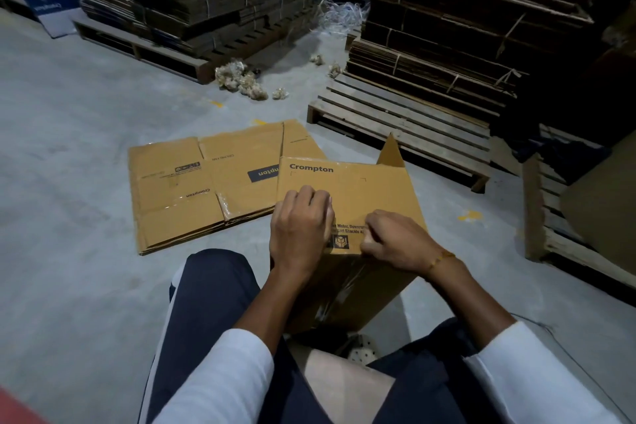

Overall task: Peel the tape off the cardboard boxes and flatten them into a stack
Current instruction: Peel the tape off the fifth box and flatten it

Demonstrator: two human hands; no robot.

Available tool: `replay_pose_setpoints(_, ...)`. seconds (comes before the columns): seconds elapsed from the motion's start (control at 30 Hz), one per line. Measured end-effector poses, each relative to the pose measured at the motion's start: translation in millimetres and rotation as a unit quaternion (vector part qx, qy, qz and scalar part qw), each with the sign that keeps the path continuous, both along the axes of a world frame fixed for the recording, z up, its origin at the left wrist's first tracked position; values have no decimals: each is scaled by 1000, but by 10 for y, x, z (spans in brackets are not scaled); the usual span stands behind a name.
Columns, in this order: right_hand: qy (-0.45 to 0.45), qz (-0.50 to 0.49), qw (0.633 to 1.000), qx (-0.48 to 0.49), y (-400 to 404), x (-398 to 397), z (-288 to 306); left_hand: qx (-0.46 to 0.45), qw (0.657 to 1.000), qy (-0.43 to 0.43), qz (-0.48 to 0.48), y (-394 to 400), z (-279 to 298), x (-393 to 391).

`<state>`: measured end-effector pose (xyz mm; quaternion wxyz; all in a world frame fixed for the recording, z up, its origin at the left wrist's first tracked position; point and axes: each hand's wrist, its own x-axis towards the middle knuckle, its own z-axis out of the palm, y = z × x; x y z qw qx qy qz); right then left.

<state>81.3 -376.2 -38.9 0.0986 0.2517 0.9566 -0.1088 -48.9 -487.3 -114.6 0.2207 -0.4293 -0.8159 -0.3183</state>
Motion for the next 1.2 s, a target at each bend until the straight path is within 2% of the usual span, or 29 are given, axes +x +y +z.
replay_pose_setpoints(0.13,147,-59,983,-96,43,254,-67,-3,1000,0,-13,69,15,-4)
replay_pose_setpoints(0.27,289,-176,922,-190,-16,380,-133,1,1000,2,-16,117,28,-6)
replay_pose_setpoints(0.33,280,-172,933,-147,-58,371,-172,0,1000,4,-19,119,34,-2)
replay_pose_setpoints(0.47,192,-125,973,-20,-127,254,-259,1,1000,3,-17,92,24,-1)
replay_pose_setpoints(0.67,206,-91,972,71,-296,164,-326,4,1000,6,0,38,5,-8)
replay_pose_setpoints(0.87,233,-103,967,11,-368,248,-321,7,1000,11,5,42,25,2)
replay_pose_setpoints(1.1,316,-117,922,-193,-336,544,-302,-4,1000,2,-8,114,32,-17)
replay_pose_setpoints(1.2,328,-91,913,-225,-299,665,-325,-4,1000,0,-12,141,43,-16)
